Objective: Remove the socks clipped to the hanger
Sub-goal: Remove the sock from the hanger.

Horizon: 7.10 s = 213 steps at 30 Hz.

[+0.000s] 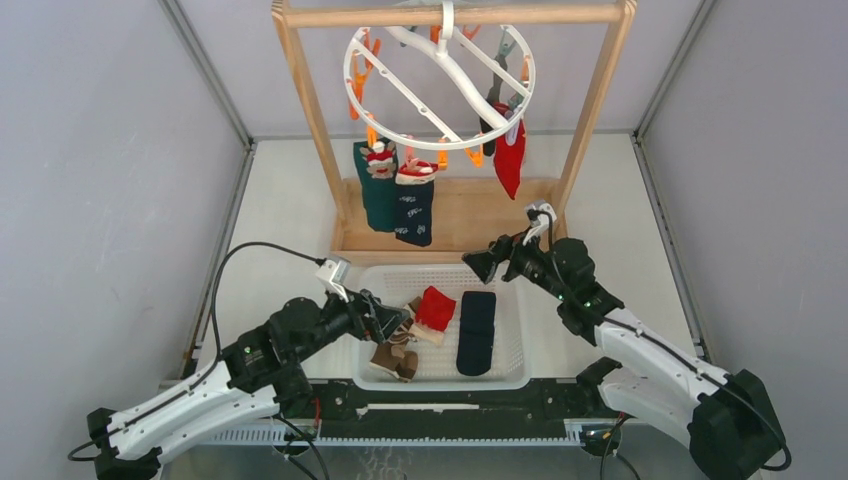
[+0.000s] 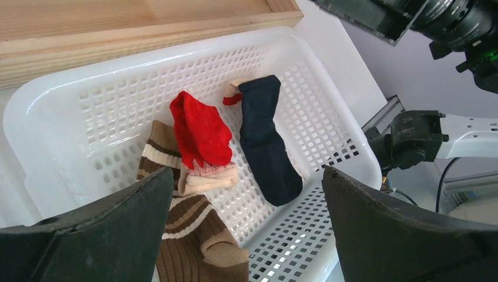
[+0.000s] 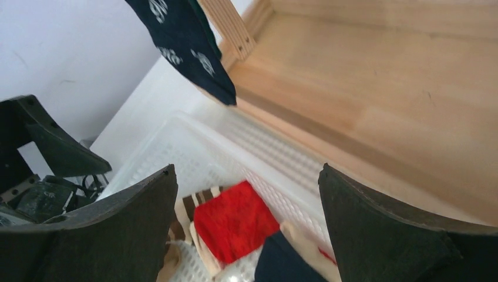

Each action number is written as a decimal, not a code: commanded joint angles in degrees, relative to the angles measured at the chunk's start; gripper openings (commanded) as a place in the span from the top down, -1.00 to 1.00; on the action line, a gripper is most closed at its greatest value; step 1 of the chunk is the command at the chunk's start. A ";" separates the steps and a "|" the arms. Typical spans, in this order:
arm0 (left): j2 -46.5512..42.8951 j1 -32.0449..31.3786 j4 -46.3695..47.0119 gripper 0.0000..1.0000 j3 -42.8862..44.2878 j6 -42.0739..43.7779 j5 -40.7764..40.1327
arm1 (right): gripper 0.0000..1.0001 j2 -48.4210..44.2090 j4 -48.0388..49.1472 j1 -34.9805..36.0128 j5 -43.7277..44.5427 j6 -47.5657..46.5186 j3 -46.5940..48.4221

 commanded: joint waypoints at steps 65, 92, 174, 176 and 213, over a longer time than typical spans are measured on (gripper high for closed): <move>-3.75 -0.03 -5.93 -0.99 5.11 2.65 -3.12 | 0.97 31.69 25.40 6.12 -13.30 -2.64 20.01; 8.86 3.00 -0.21 -0.99 22.41 19.01 -4.75 | 0.97 14.92 11.38 1.26 -27.79 -2.81 15.72; 35.69 13.23 35.72 -1.00 34.67 37.14 15.52 | 0.95 11.00 7.78 0.50 -40.02 4.64 15.72; 36.32 13.24 35.78 -0.99 35.63 37.26 16.37 | 0.95 11.14 7.81 0.73 -39.97 4.54 15.66; 45.98 14.95 40.08 -0.47 43.69 34.72 21.70 | 0.95 10.29 6.94 0.78 -40.86 2.89 13.08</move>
